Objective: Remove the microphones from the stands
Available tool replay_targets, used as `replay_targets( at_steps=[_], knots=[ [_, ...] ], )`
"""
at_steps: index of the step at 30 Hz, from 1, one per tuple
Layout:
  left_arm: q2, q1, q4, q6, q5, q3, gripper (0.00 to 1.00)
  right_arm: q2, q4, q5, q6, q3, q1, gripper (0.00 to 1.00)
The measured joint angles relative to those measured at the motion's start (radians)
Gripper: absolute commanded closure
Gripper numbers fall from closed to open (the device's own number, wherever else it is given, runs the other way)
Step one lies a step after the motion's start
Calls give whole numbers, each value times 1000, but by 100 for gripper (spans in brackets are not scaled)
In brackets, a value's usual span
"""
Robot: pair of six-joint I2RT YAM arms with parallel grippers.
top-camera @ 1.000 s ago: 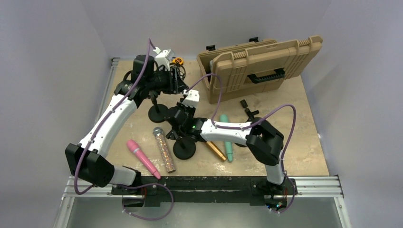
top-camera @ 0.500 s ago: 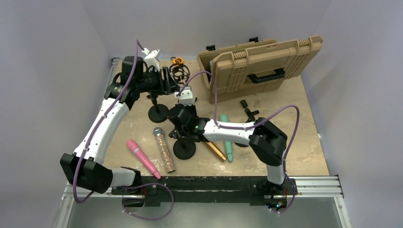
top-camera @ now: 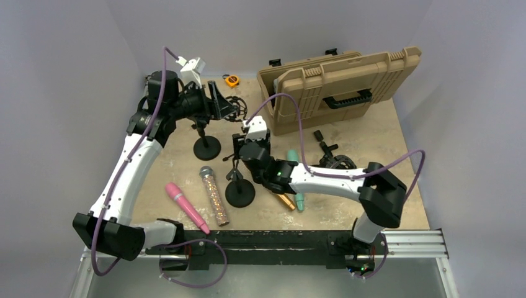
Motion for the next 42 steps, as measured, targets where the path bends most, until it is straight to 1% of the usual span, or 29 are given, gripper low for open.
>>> replay_targets(
  at_steps=[7,10,13,16,19,20,22,26,27,30,34,38,42],
  knots=[
    [-4,0,4,-11,11,11,34,-192,117,-93,72,-150,-14,26],
    [1,0,4,-12,21,14,32,-278,145,-124,108,-222,-19,19],
    [6,0,4,-12,36,21,31,-389,159,-153,142,-298,-28,19],
    [7,0,3,-12,39,31,30,-516,172,-193,167,-345,-64,18],
    [0,0,3,-12,39,50,27,-641,187,-214,175,-347,-126,11],
    [-9,0,4,-12,38,53,26,-676,189,-213,175,-345,-137,6],
    [-44,0,1,-11,32,62,25,-755,184,-212,164,-323,-144,2],
    [-177,0,6,2,0,82,20,-865,169,-191,124,-192,-141,1],
    [-233,0,14,10,-14,85,19,-886,165,-175,108,-140,-141,1],
    [-364,0,48,26,-47,87,16,-925,167,-139,65,-10,-141,1],
    [-515,0,101,54,-99,87,15,-965,179,-97,2,109,-141,1],
    [-595,0,126,89,-157,78,15,-981,192,-69,-58,153,-141,1],
    [-618,0,117,115,-206,47,14,-977,183,-43,-101,163,-141,1]
  ],
)
